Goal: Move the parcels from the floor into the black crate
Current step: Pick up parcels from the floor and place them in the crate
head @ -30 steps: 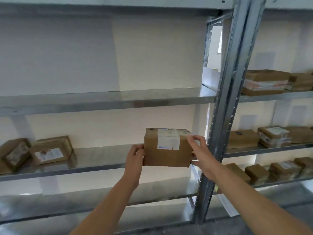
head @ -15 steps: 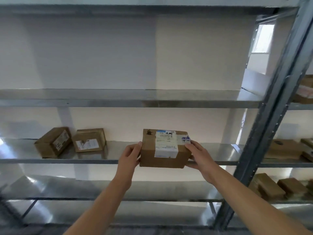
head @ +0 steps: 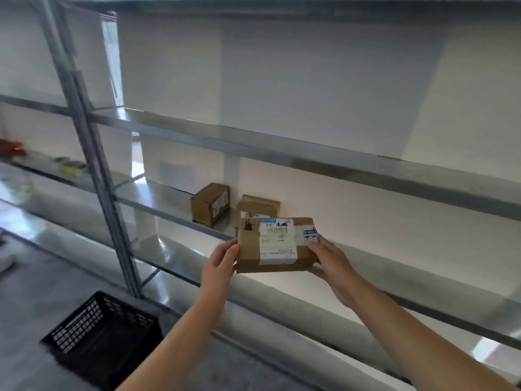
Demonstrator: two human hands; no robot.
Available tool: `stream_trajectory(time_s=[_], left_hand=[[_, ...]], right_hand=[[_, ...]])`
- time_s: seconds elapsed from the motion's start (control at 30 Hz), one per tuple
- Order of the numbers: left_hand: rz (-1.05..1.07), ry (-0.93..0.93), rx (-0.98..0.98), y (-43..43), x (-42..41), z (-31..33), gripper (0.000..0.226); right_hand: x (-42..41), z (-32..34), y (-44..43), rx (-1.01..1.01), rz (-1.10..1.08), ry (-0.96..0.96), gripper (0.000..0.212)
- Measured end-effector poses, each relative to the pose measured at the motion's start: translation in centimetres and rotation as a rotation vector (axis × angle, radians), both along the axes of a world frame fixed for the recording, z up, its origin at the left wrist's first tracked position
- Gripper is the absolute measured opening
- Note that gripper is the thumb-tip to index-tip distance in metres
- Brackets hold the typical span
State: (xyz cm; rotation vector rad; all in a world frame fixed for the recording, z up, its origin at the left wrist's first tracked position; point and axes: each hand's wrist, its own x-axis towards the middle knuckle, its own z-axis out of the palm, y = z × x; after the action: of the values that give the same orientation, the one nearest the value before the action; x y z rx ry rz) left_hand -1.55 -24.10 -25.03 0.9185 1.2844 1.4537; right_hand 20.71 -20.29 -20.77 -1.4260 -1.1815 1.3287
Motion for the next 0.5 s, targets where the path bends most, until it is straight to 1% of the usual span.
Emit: stream_trajectory(time_s=[0.13,0.3,0.43,0.5], left_hand=[[0.153,-0.003,-0.005,-1.7,-7.1,-1.5,0.019],[0.293,-0.034,-0.041,-4.5,-13.5,-3.6,0.023],[0.369,-0.007,-0.086,-5.1,-17.2,-4.3,0.024],[0.404,-0.006,-0.093,-4.8,-18.3,-4.7,0.024]], right_hand=[[-8.4,-1.3,1.4,0.007,0.130,-0.023,0.022],[-16.5,-3.2,2.2,0.010,0.268,-0.046,0.026],[-20.2,-4.7,3.0,-0.031,0.366,-0.059,0.037],[-21.6,-5.3,3.9,-0.049,0.416,-0.058,0.038]])
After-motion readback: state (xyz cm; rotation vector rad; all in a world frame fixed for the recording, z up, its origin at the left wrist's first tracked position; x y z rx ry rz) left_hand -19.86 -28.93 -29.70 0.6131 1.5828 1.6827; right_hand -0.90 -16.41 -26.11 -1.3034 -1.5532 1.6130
